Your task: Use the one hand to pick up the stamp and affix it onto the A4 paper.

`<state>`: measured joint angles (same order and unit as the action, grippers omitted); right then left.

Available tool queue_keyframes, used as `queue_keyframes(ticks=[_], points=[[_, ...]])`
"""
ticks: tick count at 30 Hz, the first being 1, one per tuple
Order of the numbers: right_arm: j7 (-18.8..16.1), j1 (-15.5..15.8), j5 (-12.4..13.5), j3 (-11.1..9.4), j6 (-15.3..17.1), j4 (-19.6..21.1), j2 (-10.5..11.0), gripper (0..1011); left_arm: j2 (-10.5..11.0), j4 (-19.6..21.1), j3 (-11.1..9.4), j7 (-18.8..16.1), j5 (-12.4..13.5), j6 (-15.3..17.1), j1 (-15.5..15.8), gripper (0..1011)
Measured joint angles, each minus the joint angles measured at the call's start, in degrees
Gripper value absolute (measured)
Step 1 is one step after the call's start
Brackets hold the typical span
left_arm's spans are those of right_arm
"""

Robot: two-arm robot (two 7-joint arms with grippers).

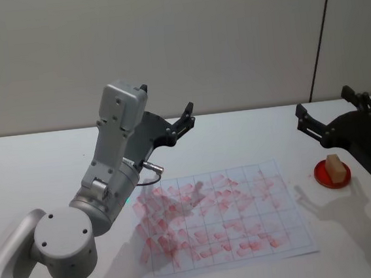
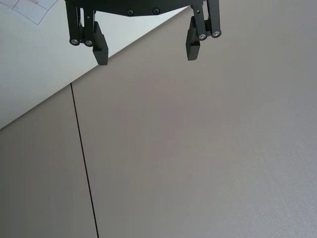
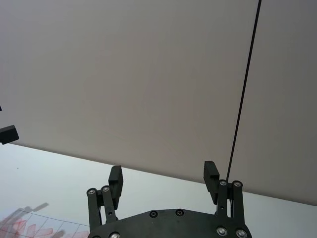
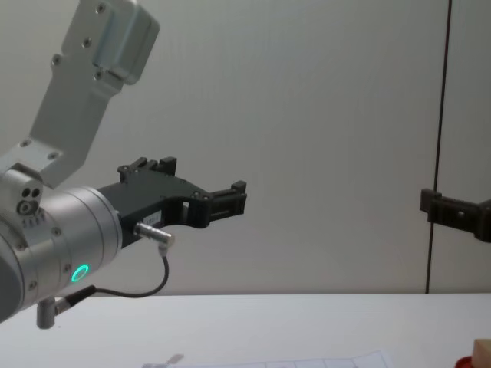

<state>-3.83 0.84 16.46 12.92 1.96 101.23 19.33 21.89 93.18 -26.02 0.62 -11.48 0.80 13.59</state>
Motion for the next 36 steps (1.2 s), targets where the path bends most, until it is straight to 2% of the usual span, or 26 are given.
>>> queue_keyframes(ticks=[9,21,36], points=[[1.7,0.1,0.1,-0.2,1.4,-0.3,-0.2,1001,0.0,0.0,0.0,0.0,0.0,0.0,0.0,1001],[6.1,-0.1,1.1,-0.9,5.9,-2.8,-0.9,1001,0.0,0.0,0.0,0.0,0.0,0.0,0.0,1001],[7.5,-1.6,1.6,-1.1,9.5,-6.9,-2.3,1001,0.0,0.0,0.0,0.0,0.0,0.0,0.0,1001]])
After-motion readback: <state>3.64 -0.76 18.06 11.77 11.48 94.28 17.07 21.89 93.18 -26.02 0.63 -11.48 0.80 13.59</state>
